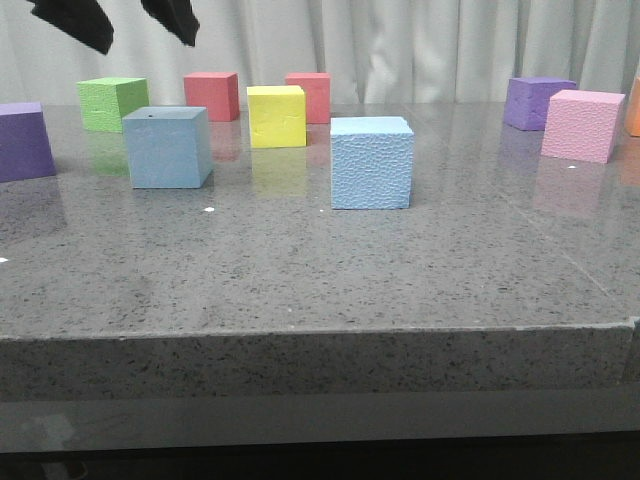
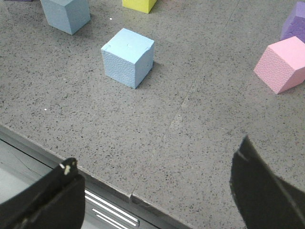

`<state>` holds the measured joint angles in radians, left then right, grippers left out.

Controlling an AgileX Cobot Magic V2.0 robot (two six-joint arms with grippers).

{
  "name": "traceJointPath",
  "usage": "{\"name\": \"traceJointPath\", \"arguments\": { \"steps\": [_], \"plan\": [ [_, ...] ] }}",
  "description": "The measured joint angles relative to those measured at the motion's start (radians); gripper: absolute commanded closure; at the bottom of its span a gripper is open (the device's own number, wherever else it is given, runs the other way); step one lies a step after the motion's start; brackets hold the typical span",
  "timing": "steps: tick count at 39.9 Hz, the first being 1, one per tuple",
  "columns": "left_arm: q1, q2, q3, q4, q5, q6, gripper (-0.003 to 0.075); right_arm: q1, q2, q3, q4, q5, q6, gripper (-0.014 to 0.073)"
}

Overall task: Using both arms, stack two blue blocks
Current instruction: 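Lower the left gripper and grasp the light blue cube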

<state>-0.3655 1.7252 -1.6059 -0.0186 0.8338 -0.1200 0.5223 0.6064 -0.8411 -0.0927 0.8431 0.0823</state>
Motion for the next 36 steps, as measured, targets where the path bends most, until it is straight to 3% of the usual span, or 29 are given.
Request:
{"name": "traceJointPath", "arguments": {
  "steps": [7, 17, 36],
  "plan": [
    [-0.049, 0.072, -0.058, 0.123, 0.065, -0.111, 0.0171, 0.000, 0.000, 0.000, 0.000, 0.000, 0.000, -0.0034],
    [-0.067, 0.146, -0.091, 0.136, 0.080, -0.197, 0.0173, 0.000, 0.000, 0.000, 0.000, 0.000, 0.000, -0.0034],
    [-0.067, 0.219, -0.097, 0.145, 0.084, -0.212, 0.0175, 0.000, 0.000, 0.000, 0.000, 0.000, 0.000, -0.0034]
  ]
}}
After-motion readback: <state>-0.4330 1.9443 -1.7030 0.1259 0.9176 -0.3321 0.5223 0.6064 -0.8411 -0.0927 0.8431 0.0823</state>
